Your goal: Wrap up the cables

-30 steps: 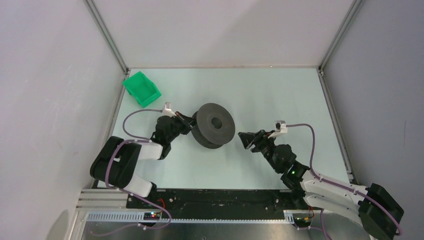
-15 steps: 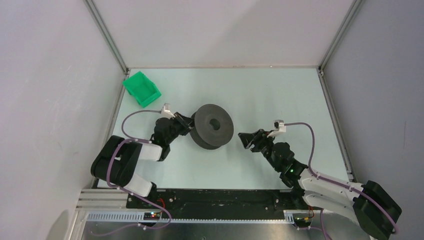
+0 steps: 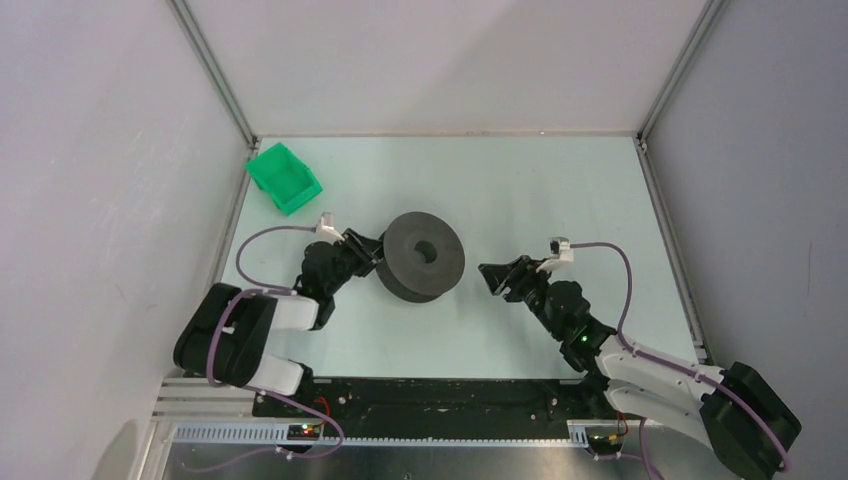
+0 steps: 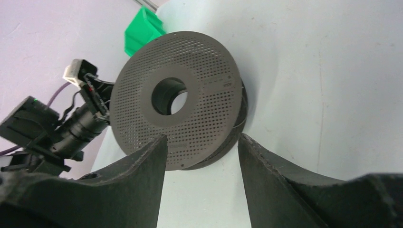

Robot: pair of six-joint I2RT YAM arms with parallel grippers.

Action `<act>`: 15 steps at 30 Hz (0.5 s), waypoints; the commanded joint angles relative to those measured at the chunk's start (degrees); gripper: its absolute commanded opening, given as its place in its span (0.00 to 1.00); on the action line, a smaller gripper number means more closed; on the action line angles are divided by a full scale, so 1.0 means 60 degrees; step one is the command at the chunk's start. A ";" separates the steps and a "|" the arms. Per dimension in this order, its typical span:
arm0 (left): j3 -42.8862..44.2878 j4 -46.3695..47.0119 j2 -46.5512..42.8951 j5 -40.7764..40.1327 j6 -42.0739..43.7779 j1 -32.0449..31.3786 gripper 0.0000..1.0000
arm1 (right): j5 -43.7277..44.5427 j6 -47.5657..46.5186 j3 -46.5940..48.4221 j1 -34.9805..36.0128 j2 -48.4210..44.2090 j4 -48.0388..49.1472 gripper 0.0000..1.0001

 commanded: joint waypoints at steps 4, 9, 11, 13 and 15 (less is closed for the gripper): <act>-0.0141 -0.0536 -0.1185 -0.0193 0.0534 0.0247 0.42 | -0.1608 0.0087 0.0228 -0.1183 0.0718 0.0171 0.57; -0.0144 -0.1169 -0.1604 -0.0289 0.0714 0.0319 0.44 | -0.2157 0.0108 0.0228 -0.1689 0.0818 0.0097 0.56; -0.0163 -0.1333 -0.1677 -0.0285 0.0770 0.0364 0.44 | -0.2231 0.0085 0.0227 -0.1801 0.0762 0.0038 0.56; -0.0176 -0.1482 -0.1682 -0.0296 0.0775 0.0408 0.44 | -0.2275 0.0068 0.0227 -0.1905 0.0705 -0.0010 0.55; -0.0211 -0.1557 -0.1628 -0.0268 0.0752 0.0469 0.44 | -0.2282 0.0047 0.0242 -0.2042 0.0652 -0.0072 0.55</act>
